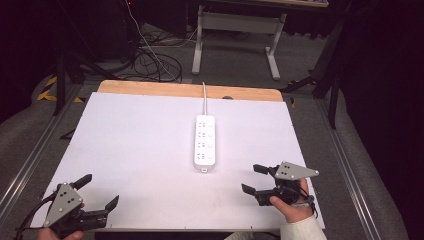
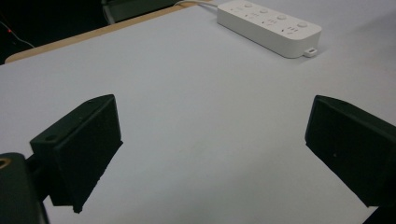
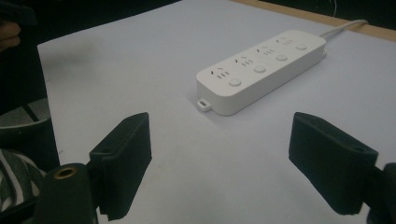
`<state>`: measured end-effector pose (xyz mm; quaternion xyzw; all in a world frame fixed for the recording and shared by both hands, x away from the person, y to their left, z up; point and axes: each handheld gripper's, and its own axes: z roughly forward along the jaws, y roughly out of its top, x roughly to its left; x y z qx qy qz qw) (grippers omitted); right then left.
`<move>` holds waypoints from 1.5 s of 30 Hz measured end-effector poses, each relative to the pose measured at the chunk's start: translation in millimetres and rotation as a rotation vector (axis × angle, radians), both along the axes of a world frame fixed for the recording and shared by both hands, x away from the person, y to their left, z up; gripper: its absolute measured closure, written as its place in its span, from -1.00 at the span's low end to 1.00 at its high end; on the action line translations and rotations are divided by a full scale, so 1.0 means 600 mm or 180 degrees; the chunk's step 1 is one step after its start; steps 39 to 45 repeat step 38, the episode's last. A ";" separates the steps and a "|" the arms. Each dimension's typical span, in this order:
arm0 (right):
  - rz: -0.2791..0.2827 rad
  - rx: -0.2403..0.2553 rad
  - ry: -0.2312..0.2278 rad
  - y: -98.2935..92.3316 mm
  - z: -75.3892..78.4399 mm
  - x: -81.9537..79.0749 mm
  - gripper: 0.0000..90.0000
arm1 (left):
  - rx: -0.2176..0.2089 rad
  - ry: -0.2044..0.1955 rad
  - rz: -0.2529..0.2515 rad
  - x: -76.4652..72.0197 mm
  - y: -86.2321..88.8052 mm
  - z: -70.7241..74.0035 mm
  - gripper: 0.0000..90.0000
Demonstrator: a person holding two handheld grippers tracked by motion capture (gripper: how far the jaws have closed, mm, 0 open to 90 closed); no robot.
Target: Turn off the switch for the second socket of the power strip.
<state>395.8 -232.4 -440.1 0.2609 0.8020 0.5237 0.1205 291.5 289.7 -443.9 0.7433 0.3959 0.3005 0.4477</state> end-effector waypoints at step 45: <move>-0.0260 -0.0148 0.0069 -0.025 -0.084 -0.017 -0.47 | -0.0003 -0.0109 0.0033 0.003 0.007 -0.007 -0.90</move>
